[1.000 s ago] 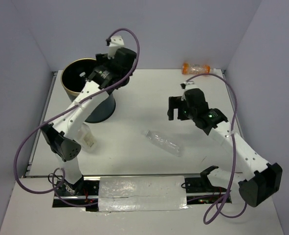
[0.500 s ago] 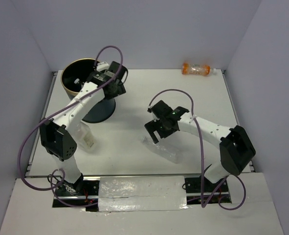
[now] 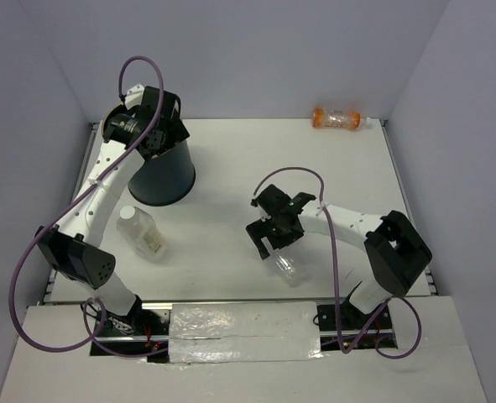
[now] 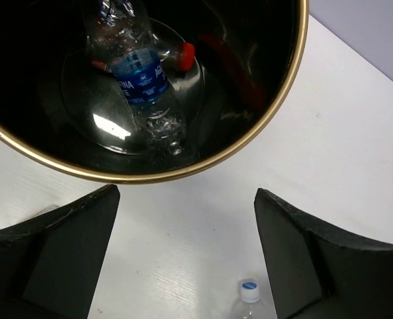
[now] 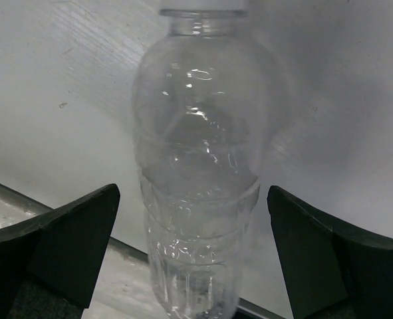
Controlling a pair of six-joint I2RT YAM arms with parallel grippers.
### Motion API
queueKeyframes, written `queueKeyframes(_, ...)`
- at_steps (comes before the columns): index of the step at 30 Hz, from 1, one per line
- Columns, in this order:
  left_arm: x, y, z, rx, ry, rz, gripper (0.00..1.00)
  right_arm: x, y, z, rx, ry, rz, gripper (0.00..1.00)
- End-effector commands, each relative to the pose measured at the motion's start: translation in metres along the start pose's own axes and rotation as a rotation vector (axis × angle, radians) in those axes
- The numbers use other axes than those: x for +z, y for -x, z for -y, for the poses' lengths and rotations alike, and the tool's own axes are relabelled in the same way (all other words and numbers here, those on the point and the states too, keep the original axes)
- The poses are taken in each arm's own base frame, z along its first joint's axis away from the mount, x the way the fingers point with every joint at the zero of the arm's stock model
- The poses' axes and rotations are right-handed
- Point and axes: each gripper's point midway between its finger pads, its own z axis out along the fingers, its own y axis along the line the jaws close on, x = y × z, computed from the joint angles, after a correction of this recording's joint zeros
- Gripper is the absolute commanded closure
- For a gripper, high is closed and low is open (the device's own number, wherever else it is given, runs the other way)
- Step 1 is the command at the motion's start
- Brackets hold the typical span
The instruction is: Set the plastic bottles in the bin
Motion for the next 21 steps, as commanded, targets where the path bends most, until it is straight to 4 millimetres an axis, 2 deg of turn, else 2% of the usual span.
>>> queueKeyframes(1, -0.003, 0.004, 0.005, 0.001, -0.037, -0.001, 0.04, 0.007, 0.002, -0.011, 0.006, 0.028, 0.008, 0.01)
queueKeyframes(4, -0.005, 0.003, 0.009, 0.000, -0.058, -0.012, 0.05, 0.008, -0.001, -0.010, 0.017, 0.016, 0.007, 0.06)
queueKeyframes(6, -0.007, 0.000, 0.016, -0.007, -0.101, -0.032, 0.06, 0.007, 0.000, -0.006, 0.027, -0.002, 0.018, 0.14)
queueKeyframes(10, -0.017, -0.011, 0.038, -0.013, -0.227, -0.098, 0.08, -0.008, 0.013, -0.006, 0.031, -0.011, 0.084, 0.30)
queueKeyframes(14, -0.031, -0.036, 0.069, 0.006, -0.374, -0.193, 0.07, -0.034, 0.037, -0.023, 0.030, 0.068, 0.194, 0.31)
queueKeyframes(18, -0.035, -0.043, 0.078, 0.014, -0.408, -0.218, 0.07, -0.045, 0.049, -0.027, 0.030, 0.080, 0.237, 0.32)
queueKeyframes(20, -0.038, -0.048, 0.084, 0.017, -0.445, -0.250, 0.07, -0.055, 0.056, -0.030, 0.031, 0.093, 0.265, 0.32)
queueKeyframes(21, -0.044, -0.053, 0.089, 0.014, -0.482, -0.282, 0.06, -0.067, 0.059, -0.032, 0.031, 0.103, 0.294, 0.33)
